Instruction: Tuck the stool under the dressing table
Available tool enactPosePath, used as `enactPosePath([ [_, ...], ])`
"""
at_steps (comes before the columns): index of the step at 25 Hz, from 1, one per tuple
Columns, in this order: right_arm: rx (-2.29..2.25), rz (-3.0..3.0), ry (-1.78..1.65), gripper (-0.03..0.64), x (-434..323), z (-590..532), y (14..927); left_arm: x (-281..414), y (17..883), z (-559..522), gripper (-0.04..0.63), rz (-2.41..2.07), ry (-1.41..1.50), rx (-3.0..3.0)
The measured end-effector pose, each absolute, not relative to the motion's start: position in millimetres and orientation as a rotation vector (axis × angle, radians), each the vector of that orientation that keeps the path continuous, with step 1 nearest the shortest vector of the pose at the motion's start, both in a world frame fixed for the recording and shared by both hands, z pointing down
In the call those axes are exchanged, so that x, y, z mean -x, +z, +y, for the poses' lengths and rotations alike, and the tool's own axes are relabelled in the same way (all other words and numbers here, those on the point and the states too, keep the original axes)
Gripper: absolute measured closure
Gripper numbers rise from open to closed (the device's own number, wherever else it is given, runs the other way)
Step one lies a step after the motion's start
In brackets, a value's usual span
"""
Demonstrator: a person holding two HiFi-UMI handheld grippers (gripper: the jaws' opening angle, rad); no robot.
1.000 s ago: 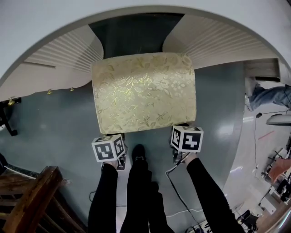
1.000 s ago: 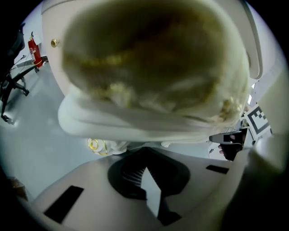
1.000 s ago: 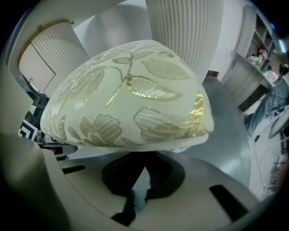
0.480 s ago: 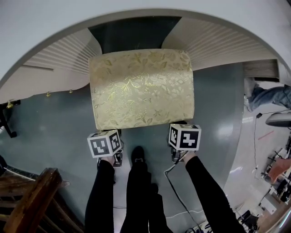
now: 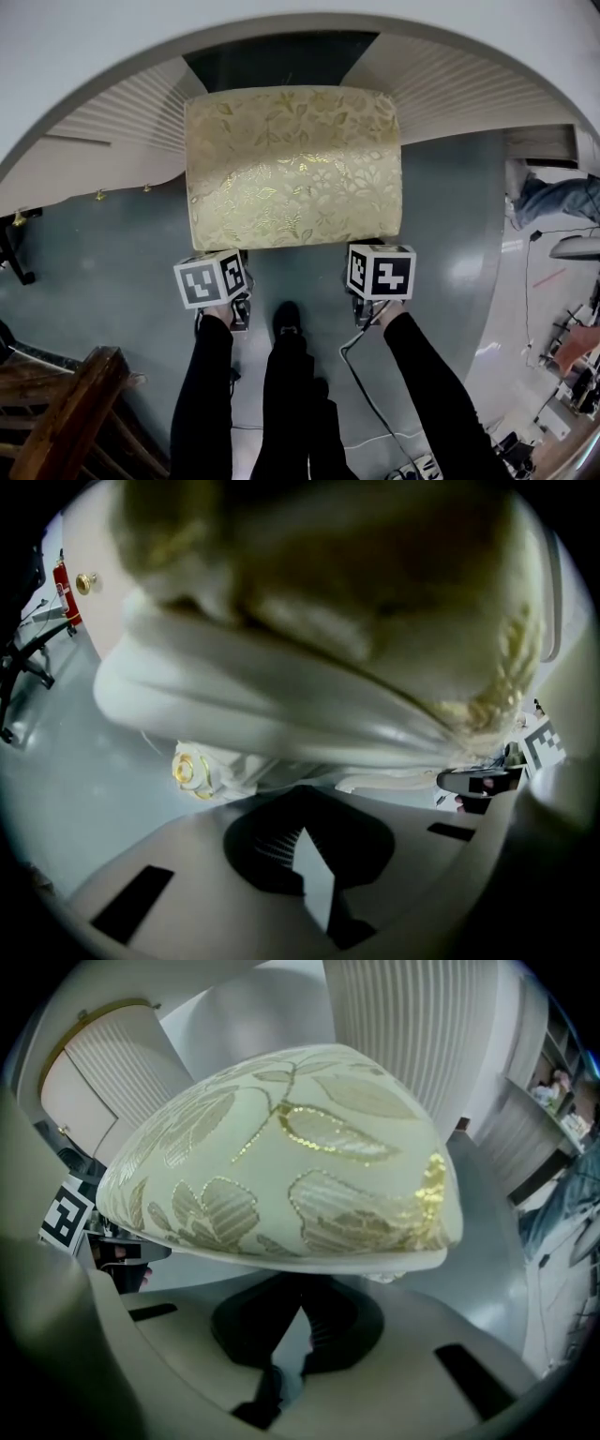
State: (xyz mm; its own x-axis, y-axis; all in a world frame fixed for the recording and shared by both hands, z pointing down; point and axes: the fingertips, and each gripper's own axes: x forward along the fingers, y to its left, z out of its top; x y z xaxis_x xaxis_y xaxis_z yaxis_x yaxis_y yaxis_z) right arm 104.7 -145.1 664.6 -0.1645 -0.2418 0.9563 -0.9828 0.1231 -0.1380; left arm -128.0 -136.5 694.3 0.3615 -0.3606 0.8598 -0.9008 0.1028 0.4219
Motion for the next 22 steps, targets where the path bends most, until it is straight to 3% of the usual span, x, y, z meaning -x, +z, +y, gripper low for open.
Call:
enactPosePath([
  [22, -1.223, -1.589, 1.106, 0.612, -98, -124, 673, 127, 692, -123, 0.588, -1.235, 0.626, -1.503],
])
